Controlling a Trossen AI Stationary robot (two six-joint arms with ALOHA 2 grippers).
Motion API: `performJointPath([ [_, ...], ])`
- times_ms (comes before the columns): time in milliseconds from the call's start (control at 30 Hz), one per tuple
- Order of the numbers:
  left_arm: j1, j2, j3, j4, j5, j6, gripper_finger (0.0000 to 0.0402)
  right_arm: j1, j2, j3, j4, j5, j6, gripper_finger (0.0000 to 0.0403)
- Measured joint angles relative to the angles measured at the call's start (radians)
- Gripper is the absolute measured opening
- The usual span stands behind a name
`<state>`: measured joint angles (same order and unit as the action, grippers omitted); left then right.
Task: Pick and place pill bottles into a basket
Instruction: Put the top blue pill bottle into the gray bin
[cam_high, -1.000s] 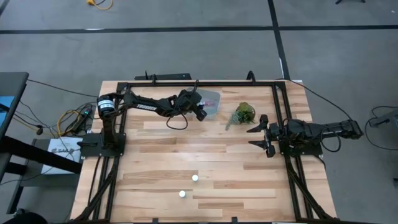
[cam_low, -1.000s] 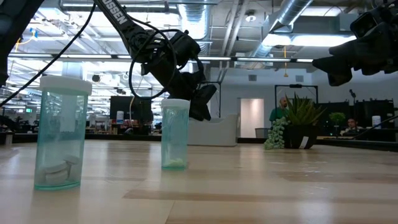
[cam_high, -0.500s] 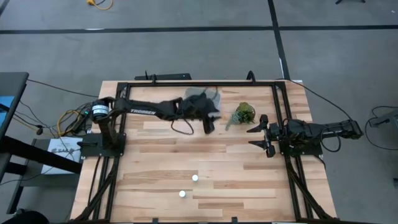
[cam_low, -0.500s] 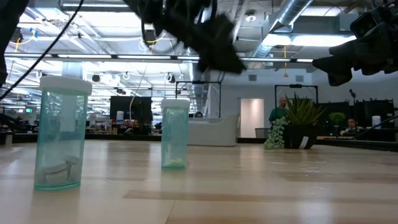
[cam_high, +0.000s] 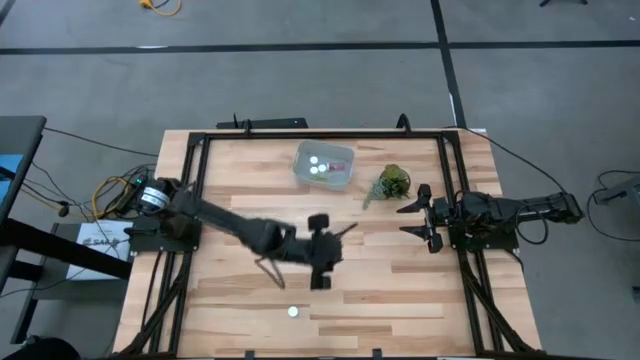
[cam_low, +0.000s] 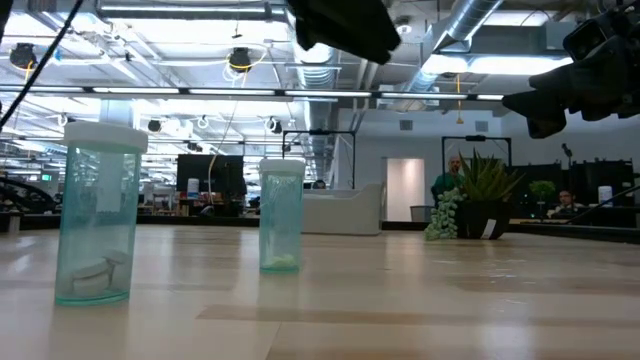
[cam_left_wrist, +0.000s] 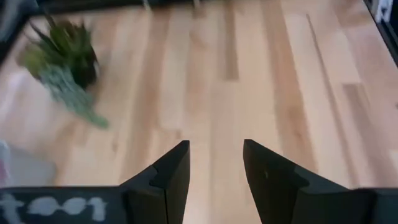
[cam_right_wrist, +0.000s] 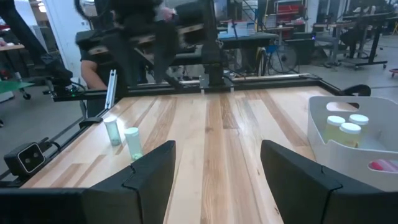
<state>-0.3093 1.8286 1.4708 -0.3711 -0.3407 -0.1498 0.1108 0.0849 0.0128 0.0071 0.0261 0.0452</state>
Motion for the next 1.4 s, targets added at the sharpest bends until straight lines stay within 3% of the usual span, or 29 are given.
performJointPath([
  [133,-0.087,0.000,0.000,-0.078,-0.041,-0.128,0.0140,0.000,0.000,0.000,0.000,0.000,0.000,0.0230],
  [300,-0.155,0.006,-0.001,-0.176,-0.011,-0.262,0.0140,0.000,0.000,0.000,0.000,0.000,0.000,0.0230],
  [700,-0.173,0.008,-0.157,-0.157,0.123,-0.387,0.0142,0.000,0.000,0.000,0.000,0.000,0.000,0.0230],
  [1167,-0.142,0.007,-0.202,-0.076,0.205,-0.395,0.0252,0.000,0.000,0.000,0.000,0.000,0.000,0.0230],
  [1400,-0.143,0.007,-0.202,-0.078,0.202,-0.388,0.0275,0.000,0.000,0.000,0.000,0.000,0.000,0.0230],
])
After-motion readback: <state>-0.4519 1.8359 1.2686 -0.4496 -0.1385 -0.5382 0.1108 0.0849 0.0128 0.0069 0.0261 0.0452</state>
